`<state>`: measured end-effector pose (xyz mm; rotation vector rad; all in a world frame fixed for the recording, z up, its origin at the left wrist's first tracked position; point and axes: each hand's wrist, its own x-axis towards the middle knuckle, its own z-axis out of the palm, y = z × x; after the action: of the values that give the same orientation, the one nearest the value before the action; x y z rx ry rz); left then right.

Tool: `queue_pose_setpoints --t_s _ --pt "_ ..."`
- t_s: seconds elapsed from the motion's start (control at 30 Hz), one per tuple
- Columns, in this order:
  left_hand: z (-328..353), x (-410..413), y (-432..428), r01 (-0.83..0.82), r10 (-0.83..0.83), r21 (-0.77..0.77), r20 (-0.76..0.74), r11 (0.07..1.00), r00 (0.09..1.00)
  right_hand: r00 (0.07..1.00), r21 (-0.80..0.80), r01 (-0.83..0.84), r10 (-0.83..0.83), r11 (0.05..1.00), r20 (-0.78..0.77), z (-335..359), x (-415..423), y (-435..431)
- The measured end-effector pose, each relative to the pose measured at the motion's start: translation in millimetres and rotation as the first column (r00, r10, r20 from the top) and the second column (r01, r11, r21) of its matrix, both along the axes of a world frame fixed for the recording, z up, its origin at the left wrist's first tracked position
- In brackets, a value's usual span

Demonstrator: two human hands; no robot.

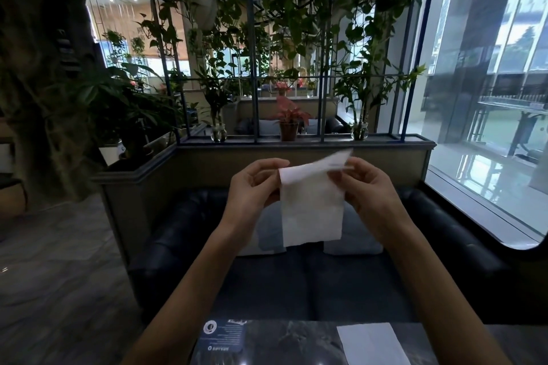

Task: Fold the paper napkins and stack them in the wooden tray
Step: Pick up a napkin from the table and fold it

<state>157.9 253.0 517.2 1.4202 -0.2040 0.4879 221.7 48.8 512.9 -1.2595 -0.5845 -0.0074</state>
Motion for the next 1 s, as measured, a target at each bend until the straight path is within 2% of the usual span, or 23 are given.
queue_pose_setpoints --t_s 0.07,0.13,0.27,0.33,0.53,0.63,0.7,0.8,1.0 --pt "1.4 0.2 -0.4 0.032 -0.031 -0.019 0.046 0.999 0.998 0.999 -0.018 0.021 -0.020 1.000 0.027 4.4 -1.7 -0.3" --pt "1.8 0.2 -2.3 0.099 -0.097 -0.067 0.032 0.993 0.995 0.999 -0.005 0.028 -0.028 1.000 0.038 8.6 -4.4 -0.2" --pt "0.6 -1.8 -6.3 0.307 -0.353 -0.243 -0.179 0.920 0.918 0.999 0.034 0.041 -0.042 0.999 0.034 12.7 -5.4 -0.9" --pt "-0.7 -2.3 -8.5 0.332 -0.384 -0.231 -0.243 0.915 0.891 0.996 0.026 0.067 -0.068 0.997 0.050 12.9 -5.0 -1.9" --pt "1.0 -2.8 -13.0 0.286 -0.281 0.008 -0.164 0.958 0.946 0.989 -0.021 0.117 -0.115 0.993 0.093 14.5 -1.0 -9.2" --pt "3.2 -2.4 -15.3 0.194 -0.188 0.047 -0.110 0.980 0.976 0.993 -0.022 -0.070 0.068 0.997 -0.101 12.4 2.8 -14.0" --pt "4.3 -2.9 -16.7 0.164 -0.159 0.055 -0.086 0.985 0.984 0.982 -0.102 -0.141 0.126 0.985 -0.141 6.4 1.4 -17.1" --pt "4.6 -3.0 -17.2 0.148 -0.143 0.083 -0.071 0.985 0.987 0.990 -0.166 -0.132 0.124 0.977 -0.060 -2.0 -2.0 -20.5" --pt "6.4 -4.2 -17.5 0.090 -0.087 0.129 -0.030 0.988 0.996 0.998 -0.089 -0.056 0.053 0.994 -0.032 2.9 -8.2 -20.5"
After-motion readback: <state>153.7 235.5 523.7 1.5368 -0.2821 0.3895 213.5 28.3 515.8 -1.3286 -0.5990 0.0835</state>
